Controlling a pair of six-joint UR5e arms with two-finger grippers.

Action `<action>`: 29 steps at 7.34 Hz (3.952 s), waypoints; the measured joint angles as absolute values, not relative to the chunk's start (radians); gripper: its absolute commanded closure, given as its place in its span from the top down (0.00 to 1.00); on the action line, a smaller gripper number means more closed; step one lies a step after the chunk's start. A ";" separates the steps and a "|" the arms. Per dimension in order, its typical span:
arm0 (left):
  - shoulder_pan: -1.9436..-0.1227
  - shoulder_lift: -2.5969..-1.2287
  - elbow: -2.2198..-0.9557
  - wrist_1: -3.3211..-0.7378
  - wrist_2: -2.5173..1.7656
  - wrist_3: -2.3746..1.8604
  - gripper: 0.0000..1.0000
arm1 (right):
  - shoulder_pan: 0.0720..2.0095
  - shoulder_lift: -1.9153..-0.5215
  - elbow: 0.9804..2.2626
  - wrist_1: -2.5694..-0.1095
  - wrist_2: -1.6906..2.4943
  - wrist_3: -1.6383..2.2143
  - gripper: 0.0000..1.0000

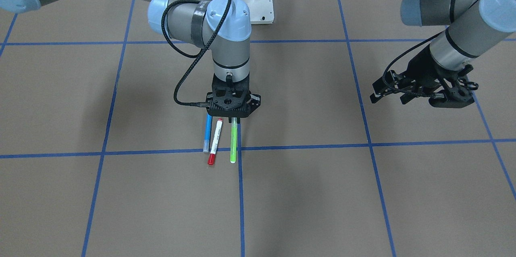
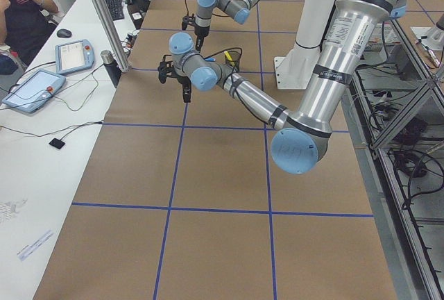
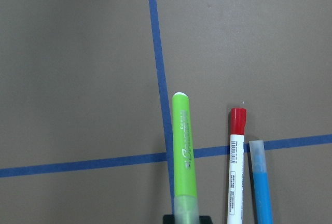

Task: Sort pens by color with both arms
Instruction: 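Lower the green marker beside the red-capped marker and release, then raise the right gripper away while the left gripper moves over the cup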

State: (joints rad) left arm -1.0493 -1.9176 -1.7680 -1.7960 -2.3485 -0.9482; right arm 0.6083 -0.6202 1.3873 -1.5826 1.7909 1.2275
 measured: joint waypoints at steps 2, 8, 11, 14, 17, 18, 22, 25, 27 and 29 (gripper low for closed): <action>-1.049 -1.918 -1.767 -1.795 -2.349 -0.948 1.00 | 0.618 -0.619 1.373 -1.582 1.821 1.212 0.53; -1.043 -1.931 -1.770 -1.792 -2.352 -0.963 1.00 | 0.688 -0.631 1.384 -1.589 1.973 1.166 0.97; -0.989 -2.000 -1.791 -1.800 -2.342 -1.064 1.00 | 0.747 -0.731 1.479 -1.612 2.019 1.097 0.98; -0.870 -2.095 -1.806 -1.799 -2.216 -1.186 1.00 | 0.812 -0.843 1.564 -1.623 2.035 1.019 0.98; -0.742 -2.165 -1.810 -1.798 -2.064 -1.237 1.00 | 0.898 -0.921 1.587 -1.616 2.094 0.901 0.98; -0.698 -2.181 -1.814 -1.797 -2.009 -1.239 1.00 | 0.925 -0.941 1.589 -1.616 2.111 0.869 0.98; -0.541 -2.243 -1.813 -1.786 -1.870 -1.224 0.95 | 0.962 -0.981 1.589 -1.614 2.131 0.805 0.98; -0.445 -2.290 -1.795 -1.739 -1.772 -1.210 0.91 | 0.971 -0.987 1.586 -1.614 2.129 0.798 0.98; -0.424 -2.381 -1.759 -1.644 -1.725 -1.209 0.89 | 1.000 -0.991 1.582 -1.614 2.139 0.772 0.98; -0.420 -2.433 -1.701 -1.619 -1.688 -1.209 0.87 | 1.040 -1.008 1.572 -1.606 2.160 0.726 0.98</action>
